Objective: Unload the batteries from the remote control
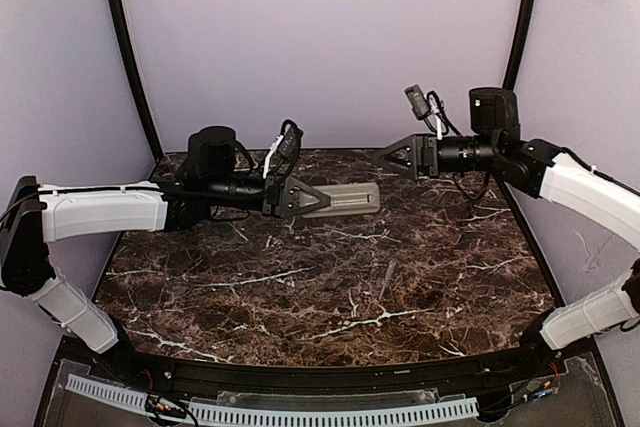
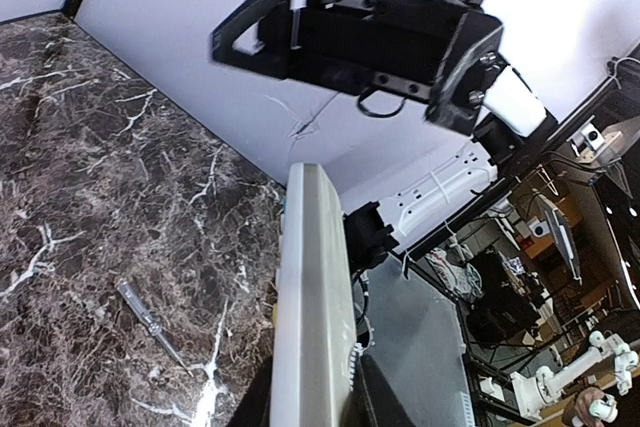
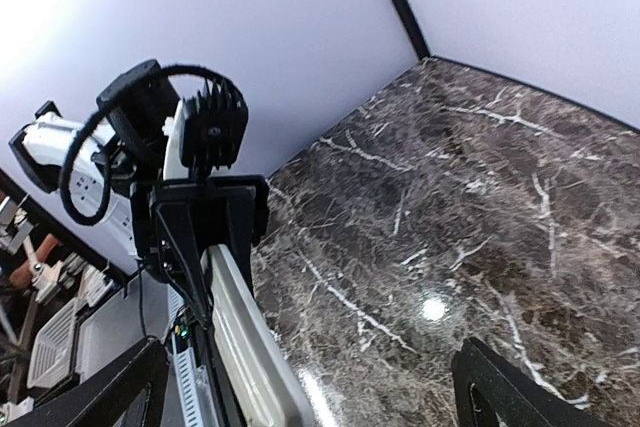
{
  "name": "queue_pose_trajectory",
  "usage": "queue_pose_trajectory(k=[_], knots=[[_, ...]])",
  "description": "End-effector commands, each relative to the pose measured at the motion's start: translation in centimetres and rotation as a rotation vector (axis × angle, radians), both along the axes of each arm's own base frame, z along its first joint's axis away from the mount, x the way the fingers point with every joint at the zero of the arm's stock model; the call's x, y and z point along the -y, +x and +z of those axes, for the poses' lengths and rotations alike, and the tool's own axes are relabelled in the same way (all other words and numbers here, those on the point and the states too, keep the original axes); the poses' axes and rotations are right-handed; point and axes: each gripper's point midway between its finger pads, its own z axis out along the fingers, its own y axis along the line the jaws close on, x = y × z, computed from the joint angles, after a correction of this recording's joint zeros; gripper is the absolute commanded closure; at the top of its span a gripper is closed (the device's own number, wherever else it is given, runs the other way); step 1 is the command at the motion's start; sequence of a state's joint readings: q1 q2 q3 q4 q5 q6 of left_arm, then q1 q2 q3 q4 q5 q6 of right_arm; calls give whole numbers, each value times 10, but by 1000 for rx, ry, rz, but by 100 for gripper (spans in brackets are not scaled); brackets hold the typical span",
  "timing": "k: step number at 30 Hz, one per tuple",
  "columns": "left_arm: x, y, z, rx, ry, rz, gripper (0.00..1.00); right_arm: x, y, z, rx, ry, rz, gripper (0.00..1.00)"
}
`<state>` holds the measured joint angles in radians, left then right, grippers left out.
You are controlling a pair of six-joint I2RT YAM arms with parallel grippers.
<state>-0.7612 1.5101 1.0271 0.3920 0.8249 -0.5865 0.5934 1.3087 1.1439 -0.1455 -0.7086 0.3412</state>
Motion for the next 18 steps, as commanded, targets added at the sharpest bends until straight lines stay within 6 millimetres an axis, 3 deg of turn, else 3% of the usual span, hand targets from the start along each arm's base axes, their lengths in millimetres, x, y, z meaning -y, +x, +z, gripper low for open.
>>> queue_pose_trajectory(k=[1, 10, 18], knots=[[-7, 10, -4, 33, 21, 98, 100, 26, 12, 10, 51, -31, -181, 2], [-1, 39, -21, -66, 5, 232, 100, 58, 17, 4, 5, -87, -391, 1], [8, 53, -26, -102, 8, 324, 100, 43, 8, 5, -8, -95, -371, 1]])
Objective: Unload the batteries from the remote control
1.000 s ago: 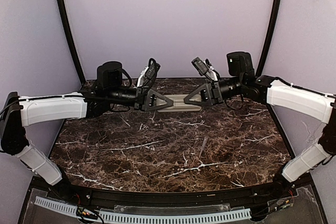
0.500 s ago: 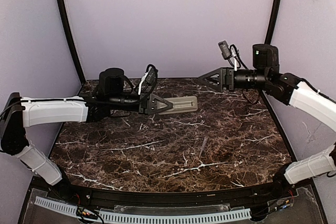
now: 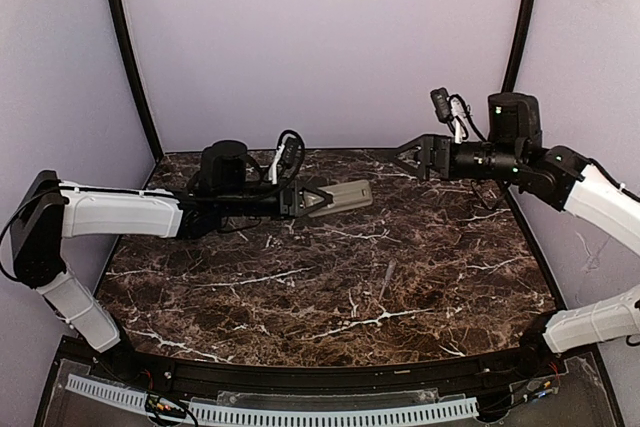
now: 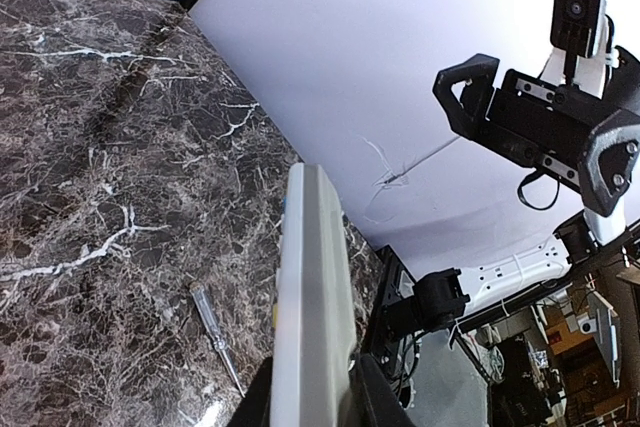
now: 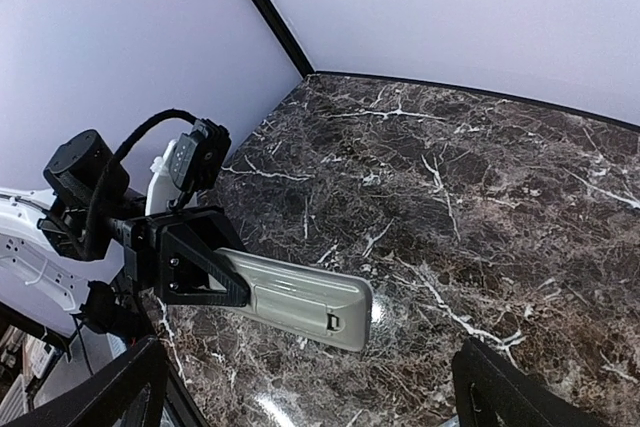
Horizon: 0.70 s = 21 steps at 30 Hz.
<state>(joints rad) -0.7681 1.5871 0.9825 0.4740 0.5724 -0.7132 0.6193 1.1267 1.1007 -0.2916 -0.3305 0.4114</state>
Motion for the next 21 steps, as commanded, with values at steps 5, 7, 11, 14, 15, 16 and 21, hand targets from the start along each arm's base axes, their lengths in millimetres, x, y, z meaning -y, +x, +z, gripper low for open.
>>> queue_pose_trajectory(k=[5, 7, 11, 14, 15, 16, 21], knots=[[3, 17, 9, -31, -13, 173, 100, -21, 4, -16, -53, -54, -30, 1], [4, 17, 6, -55, -8, 196, 100, -27, 4, -19, -65, -59, -23, 2], [4, 15, 6, -82, -1, 249, 100, -40, 4, -27, -92, -69, 8, 1], [11, 12, 2, -109, 29, 251, 100, -51, 1, -28, -94, -60, 40, 1], [13, 11, 4, -115, 26, 250, 100, -53, 0, -27, -93, -55, 49, 2], [15, 10, 1, -123, 32, 248, 100, -56, -1, -27, -96, -52, 57, 1], [20, 8, 0, -146, 15, 239, 100, -62, 0, -34, -119, -56, 67, 2]])
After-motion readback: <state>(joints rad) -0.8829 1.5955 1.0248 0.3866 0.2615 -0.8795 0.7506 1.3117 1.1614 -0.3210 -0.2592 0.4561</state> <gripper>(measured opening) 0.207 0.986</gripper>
